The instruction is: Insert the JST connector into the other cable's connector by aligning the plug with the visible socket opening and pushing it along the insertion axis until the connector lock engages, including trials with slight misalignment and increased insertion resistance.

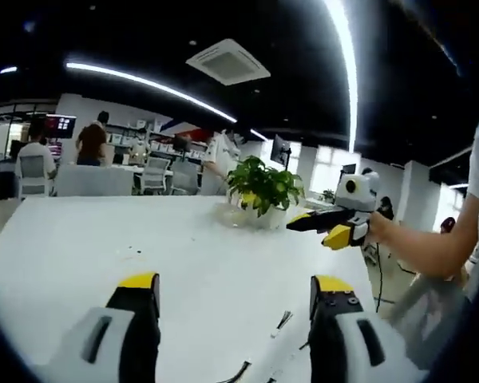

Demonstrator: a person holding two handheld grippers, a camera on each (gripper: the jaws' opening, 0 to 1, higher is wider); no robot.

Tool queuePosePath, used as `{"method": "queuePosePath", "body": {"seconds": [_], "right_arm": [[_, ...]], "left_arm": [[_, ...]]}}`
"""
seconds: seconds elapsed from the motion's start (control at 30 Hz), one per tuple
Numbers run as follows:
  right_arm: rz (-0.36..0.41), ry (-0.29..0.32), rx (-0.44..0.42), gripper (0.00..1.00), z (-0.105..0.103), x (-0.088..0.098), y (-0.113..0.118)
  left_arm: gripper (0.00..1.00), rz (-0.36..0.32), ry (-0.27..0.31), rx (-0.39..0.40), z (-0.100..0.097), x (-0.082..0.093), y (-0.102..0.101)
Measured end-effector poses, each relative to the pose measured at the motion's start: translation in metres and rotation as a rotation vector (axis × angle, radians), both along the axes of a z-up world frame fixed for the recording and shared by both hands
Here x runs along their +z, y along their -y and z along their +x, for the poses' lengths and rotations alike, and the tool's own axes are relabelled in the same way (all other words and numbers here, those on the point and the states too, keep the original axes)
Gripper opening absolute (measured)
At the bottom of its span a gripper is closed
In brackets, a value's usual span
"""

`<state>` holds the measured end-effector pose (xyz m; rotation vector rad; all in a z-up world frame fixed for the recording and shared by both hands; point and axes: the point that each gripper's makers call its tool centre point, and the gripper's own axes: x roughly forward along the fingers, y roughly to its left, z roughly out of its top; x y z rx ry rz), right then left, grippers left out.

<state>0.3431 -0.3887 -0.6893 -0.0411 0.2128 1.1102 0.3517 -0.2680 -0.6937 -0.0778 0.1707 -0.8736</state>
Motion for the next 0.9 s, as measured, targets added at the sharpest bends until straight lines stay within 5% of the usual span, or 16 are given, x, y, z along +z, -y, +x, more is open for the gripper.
{"method": "queuePosePath", "body": {"seconds": [0.07,0.13,0.23,0.43,0.63,0.7,0.9], "right_arm": [[-0.004,-0.002,0.018,0.43,-0.004,-0.014,-0.007],[-0.065,-0.043,0.052,0.41,-0.008,-0.031,-0.011],[-0.089,-0.037,0.050,0.38,-0.007,-0.039,-0.015],[-0.121,-0.100,-0.007,0.30,-0.010,-0.071,-0.015],[-0.258,-0.142,0.033,0.28,-0.024,-0.107,-0.020],[-0.291,-0.188,0.053,0.27,-0.032,-0.120,-0.019],[-0.355,-0.177,0.078,0.25,-0.036,-0.135,-0.023]], "left_arm": [[0.66,0.004,-0.007,-0.055,-0.009,-0.011,0.011],[0.69,-0.011,-0.084,-0.107,-0.017,-0.026,0.020],[0.68,0.044,-0.135,-0.107,-0.017,-0.053,0.021],[0.57,0.150,-0.140,-0.076,-0.016,-0.090,0.022],[0.46,0.275,-0.181,-0.089,-0.022,-0.124,0.026],[0.45,0.273,-0.203,-0.103,-0.024,-0.131,0.028],[0.33,0.294,-0.190,-0.108,-0.026,-0.136,0.031]]}}
